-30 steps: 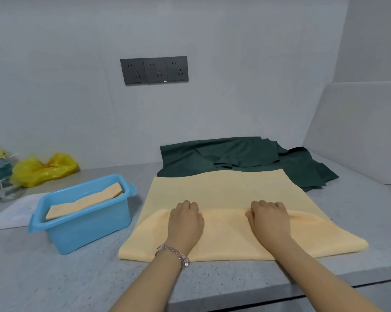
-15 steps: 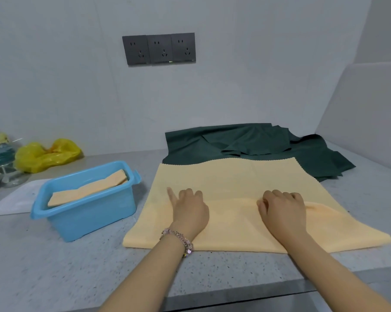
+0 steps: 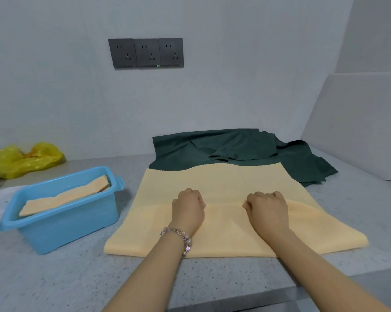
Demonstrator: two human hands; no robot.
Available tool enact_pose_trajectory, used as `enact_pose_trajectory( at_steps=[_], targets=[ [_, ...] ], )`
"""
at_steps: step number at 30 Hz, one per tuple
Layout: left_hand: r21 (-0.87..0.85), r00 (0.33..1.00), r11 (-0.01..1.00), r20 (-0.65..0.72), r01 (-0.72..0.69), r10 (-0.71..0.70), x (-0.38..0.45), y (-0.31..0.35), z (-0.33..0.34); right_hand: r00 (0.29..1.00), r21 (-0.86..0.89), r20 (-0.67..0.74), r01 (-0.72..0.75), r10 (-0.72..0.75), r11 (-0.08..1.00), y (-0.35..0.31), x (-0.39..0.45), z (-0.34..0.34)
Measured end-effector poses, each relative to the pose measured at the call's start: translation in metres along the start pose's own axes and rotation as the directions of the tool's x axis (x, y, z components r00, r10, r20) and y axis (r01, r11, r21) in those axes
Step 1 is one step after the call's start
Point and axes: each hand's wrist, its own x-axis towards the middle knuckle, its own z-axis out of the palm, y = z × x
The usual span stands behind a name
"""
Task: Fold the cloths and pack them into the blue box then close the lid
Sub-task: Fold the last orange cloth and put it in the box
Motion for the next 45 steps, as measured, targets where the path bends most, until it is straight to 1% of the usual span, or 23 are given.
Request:
enact_pose_trajectory(
  at_steps=[4,7,9,14,17,19,21,23,25,27,29,32,34,37,39,41,42,43,45],
  targets=[
    [0.073,0.998,0.997,-0.067,0.011,-0.006,0.007,0.005,0.007,0.999,-0.001,-0.036,-0.032,0.032,0.999,-0.002,0.003,0.004],
    [0.117,0.987,0.992,-0.15,-0.036,0.054,0.008,0.003,0.012,0.997,0.004,-0.062,-0.05,0.05,0.999,0.0,0.004,0.005],
    [0.125,0.981,0.99,-0.174,-0.065,0.086,0.005,-0.002,0.016,0.996,0.006,-0.07,-0.059,0.059,0.998,0.0,0.003,0.005],
    [0.141,0.981,0.987,-0.166,-0.077,0.1,0.003,-0.006,0.02,0.994,-0.045,-0.08,0.066,-0.069,0.997,0.016,0.003,0.001],
    [0.142,0.978,0.986,-0.181,-0.082,0.107,0.004,-0.006,0.02,0.992,-0.076,-0.094,0.08,-0.087,0.994,0.035,0.002,-0.002],
    [0.131,0.977,0.988,-0.186,-0.08,0.104,0.004,-0.007,0.019,0.985,-0.103,-0.13,0.103,-0.117,0.989,0.047,0.002,-0.003],
    [0.107,0.977,0.991,-0.188,-0.083,0.102,0.004,-0.005,0.02,0.97,-0.104,-0.207,0.106,-0.126,0.989,0.059,0.004,-0.004],
    [0.071,0.978,0.995,-0.19,-0.07,0.082,0.003,-0.004,0.019,0.962,-0.115,-0.236,0.108,-0.133,0.987,0.067,0.007,-0.003],
    [0.04,0.981,0.998,-0.185,-0.055,0.062,0.002,-0.002,0.018,0.975,-0.132,-0.192,0.088,-0.113,0.987,0.075,0.01,-0.001],
    [0.027,0.982,0.998,-0.182,-0.052,0.056,0.002,-0.002,0.016,0.996,-0.164,-0.084,0.017,-0.031,0.986,0.079,0.009,0.002],
    [0.026,0.98,0.998,-0.189,-0.056,0.06,0.003,-0.003,0.016,0.999,-0.214,-0.023,-0.044,0.04,0.976,0.084,0.009,0.006],
    [0.041,0.979,0.997,-0.191,-0.058,0.065,0.003,-0.004,0.017,0.997,-0.3,0.048,-0.038,0.055,0.953,0.087,0.012,0.002],
    [0.054,0.979,0.997,-0.192,-0.058,0.067,0.004,-0.006,0.017,0.995,-0.308,0.07,-0.042,0.066,0.95,0.087,0.013,0.001],
    [0.04,0.979,0.997,-0.189,-0.065,0.071,0.006,-0.004,0.017,0.994,-0.27,0.07,-0.057,0.079,0.961,0.081,0.011,0.0],
    [0.037,0.98,0.997,-0.188,-0.066,0.072,0.005,-0.003,0.018,0.996,-0.18,0.051,-0.068,0.079,0.981,0.069,0.011,-0.001],
    [0.042,0.98,0.997,-0.187,-0.063,0.07,0.004,-0.003,0.018,0.997,0.028,0.039,-0.067,0.066,0.997,0.048,0.012,-0.002],
    [0.042,0.98,0.997,-0.188,-0.06,0.067,0.004,-0.003,0.017,0.998,0.142,0.046,-0.048,0.042,0.989,0.036,0.013,-0.002],
    [0.043,0.98,0.997,-0.187,-0.057,0.064,0.004,-0.003,0.018,0.998,0.236,0.059,-0.016,0.002,0.972,0.022,0.013,-0.002],
    [0.045,0.98,0.997,-0.188,-0.059,0.067,0.003,-0.004,0.017,0.993,0.364,0.074,0.057,-0.09,0.93,-0.004,0.01,-0.001]
  ],
)
